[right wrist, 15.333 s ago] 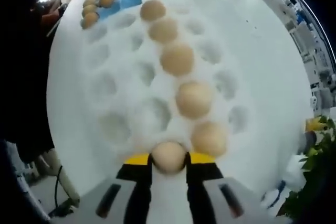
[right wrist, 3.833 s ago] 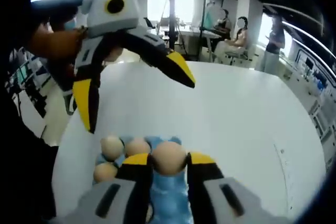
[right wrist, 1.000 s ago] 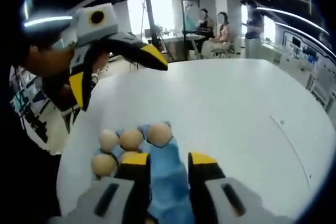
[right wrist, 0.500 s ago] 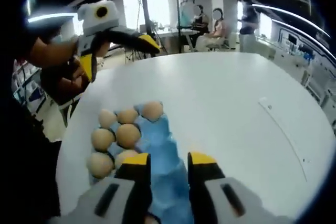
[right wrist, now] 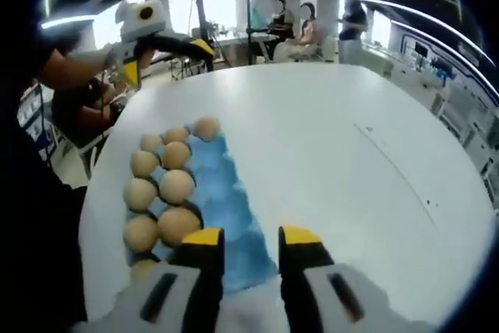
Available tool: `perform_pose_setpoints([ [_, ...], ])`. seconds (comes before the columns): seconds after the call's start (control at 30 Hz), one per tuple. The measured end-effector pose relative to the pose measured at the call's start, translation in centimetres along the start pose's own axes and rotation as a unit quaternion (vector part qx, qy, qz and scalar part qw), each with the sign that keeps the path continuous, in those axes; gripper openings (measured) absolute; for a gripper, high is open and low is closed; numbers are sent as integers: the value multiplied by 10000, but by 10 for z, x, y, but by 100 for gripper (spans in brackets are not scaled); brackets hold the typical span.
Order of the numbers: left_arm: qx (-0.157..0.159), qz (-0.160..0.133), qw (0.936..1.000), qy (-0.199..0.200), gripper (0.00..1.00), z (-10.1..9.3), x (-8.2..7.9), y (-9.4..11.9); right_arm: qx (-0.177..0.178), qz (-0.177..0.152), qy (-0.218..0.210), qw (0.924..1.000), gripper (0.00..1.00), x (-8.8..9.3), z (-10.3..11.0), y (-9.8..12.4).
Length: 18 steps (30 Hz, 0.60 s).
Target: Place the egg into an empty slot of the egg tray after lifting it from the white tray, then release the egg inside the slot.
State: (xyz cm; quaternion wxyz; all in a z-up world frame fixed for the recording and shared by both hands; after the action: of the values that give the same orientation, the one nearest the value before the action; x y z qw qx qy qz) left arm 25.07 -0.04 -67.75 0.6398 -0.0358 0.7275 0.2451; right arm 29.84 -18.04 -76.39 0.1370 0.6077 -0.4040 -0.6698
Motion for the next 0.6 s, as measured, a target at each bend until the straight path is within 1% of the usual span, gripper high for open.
perform_pose_setpoints([
  [0.13, 6, 5, 10000, 2, 63, 0, 0, 0, 200, 162, -18, 9997, 27, 18, -12, 13],
  [0.27, 9, 4, 10000, 3, 63, 0, 0, 0, 341, 253, -111, 9990, 27, 31, -22, 25],
  [0.37, 39, -24, 10000, 30, 63, -1, -1, -1, 452, 299, -148, 9984, 27, 38, -29, 34],
  [0.5, 51, 1, 10000, 34, 63, -1, -2, -2, 617, 327, -221, 9973, 27, 44, -40, 44],
  [0.6, 36, -2, 10000, 9, 64, -1, -2, -1, 693, 403, -167, 9966, 27, 50, -45, 49],
])
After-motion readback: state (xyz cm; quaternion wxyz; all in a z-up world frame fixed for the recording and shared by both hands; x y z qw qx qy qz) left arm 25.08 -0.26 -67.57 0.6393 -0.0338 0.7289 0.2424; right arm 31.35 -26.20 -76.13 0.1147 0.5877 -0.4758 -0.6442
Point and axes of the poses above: the point that each gripper's makers call its tool centre point, and the gripper's own axes: y roughly backward along the fingers, z roughly to its left, x roughly out of its underside, the point moved 2 cm from there along y, roughly backward along the fingers, and after that the axes turned 8 degrees about x, right-handed, at the moved point
